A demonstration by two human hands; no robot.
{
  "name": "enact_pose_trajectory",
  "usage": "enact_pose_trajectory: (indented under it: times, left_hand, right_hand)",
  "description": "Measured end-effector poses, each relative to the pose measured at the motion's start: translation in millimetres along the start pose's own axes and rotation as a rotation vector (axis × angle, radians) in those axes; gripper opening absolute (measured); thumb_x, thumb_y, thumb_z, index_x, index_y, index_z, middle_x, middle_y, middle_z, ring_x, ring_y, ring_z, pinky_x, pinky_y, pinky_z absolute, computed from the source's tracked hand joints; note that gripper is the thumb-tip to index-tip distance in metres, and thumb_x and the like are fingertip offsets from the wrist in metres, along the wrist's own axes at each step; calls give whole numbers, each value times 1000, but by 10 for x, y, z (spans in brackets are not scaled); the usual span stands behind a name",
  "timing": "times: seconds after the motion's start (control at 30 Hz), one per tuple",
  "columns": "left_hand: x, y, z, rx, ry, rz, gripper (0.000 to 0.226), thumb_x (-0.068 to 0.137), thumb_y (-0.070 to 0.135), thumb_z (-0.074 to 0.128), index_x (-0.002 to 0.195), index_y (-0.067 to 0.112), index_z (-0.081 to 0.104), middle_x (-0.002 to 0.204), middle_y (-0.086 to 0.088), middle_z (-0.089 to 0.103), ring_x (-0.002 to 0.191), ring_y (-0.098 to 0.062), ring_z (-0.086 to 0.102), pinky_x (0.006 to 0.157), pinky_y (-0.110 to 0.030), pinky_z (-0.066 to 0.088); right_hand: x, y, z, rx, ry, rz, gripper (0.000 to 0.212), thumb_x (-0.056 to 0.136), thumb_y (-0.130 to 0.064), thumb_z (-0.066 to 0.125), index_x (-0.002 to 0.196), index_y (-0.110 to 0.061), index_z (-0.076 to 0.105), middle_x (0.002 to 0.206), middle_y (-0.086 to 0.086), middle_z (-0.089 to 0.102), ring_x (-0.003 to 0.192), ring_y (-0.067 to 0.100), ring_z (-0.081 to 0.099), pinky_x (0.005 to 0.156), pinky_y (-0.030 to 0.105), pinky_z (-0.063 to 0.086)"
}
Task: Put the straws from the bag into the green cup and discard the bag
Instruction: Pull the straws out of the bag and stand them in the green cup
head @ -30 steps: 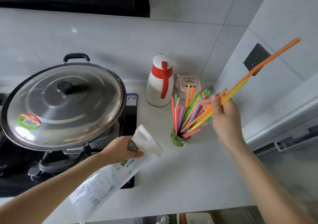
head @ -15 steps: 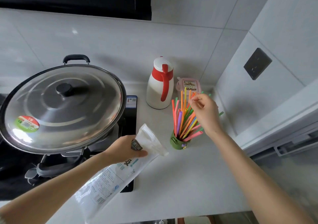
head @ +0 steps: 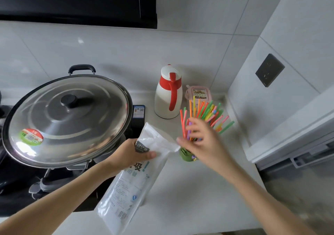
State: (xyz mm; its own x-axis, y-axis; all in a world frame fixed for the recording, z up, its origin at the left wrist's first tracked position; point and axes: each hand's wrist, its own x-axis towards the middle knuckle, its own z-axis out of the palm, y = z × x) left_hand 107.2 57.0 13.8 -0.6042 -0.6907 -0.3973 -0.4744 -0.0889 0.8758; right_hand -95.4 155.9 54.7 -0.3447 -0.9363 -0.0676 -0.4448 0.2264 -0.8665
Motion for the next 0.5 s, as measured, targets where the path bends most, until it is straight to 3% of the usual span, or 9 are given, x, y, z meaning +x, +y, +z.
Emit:
enact_pose_trajectory:
  times: [0.07, 0.17, 0.27, 0.4, 0.47, 0.5]
  left_hand:
    - [-3, 67, -9, -38, 4, 5, 31, 69, 24, 81, 87, 1, 69, 71, -2, 72, 66, -13, 68, 61, -20, 57]
    - [2, 125, 8, -40, 31, 43, 30, 69, 19, 82, 91, 4, 71, 83, -12, 75, 72, -17, 71, 64, -22, 58]
    - [-12, 94, -28, -68, -21, 33, 25, 69, 15, 82, 91, 10, 72, 88, -7, 77, 79, -17, 73, 69, -24, 58]
    - [-87, -22, -63, 30, -238, -3, 26, 73, 12, 79, 97, 13, 70, 98, -2, 76, 92, -17, 72, 81, -29, 57]
    - [-90, -106, -25, 24, -223, -7, 40, 70, 17, 82, 106, 17, 66, 105, -2, 74, 97, -17, 71, 88, -37, 57]
    - [-79, -144, -5, 15, -166, 2, 58, 63, 27, 86, 114, 21, 59, 109, -1, 72, 100, -16, 69, 91, -41, 56]
  right_hand:
    - [4, 114, 173, 29, -165, 159, 74, 69, -40, 79, 132, -17, 47, 106, 1, 66, 91, 19, 69, 80, 38, 57]
    - [36, 112, 280, 185, -175, 191, 33, 82, -19, 71, 111, -5, 62, 90, 9, 71, 74, 16, 71, 67, 37, 61]
    - [39, 50, 274, 131, -85, 98, 12, 84, -9, 66, 87, 3, 69, 74, 16, 66, 57, 12, 65, 52, 21, 52]
    - [75, -2, 160, 254, 81, 143, 17, 85, -3, 64, 70, -10, 65, 70, 12, 63, 48, 10, 61, 43, 13, 44]
    - [91, 7, 115, 345, 143, 189, 15, 86, -1, 62, 73, -7, 64, 74, 12, 63, 54, 16, 64, 40, 11, 41]
    - [98, 27, 112, 390, 178, 228, 12, 86, 0, 60, 75, -5, 64, 77, 14, 64, 59, 21, 65, 40, 12, 43]
